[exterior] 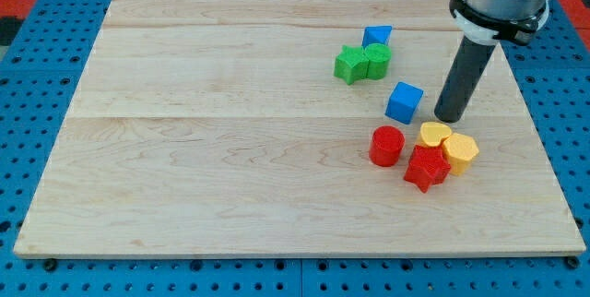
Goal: Move blue cube to the group of blocks
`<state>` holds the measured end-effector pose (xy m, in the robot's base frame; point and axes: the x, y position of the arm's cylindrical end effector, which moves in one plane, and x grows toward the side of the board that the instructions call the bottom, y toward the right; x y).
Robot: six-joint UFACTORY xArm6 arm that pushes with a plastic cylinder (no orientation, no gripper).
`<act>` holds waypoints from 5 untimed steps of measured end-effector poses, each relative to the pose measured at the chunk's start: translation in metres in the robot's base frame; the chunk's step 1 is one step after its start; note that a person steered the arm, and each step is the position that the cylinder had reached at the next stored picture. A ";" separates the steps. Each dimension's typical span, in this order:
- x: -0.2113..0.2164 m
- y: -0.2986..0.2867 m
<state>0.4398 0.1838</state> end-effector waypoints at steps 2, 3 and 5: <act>-0.010 -0.028; -0.038 -0.038; -0.045 -0.066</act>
<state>0.3951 0.1175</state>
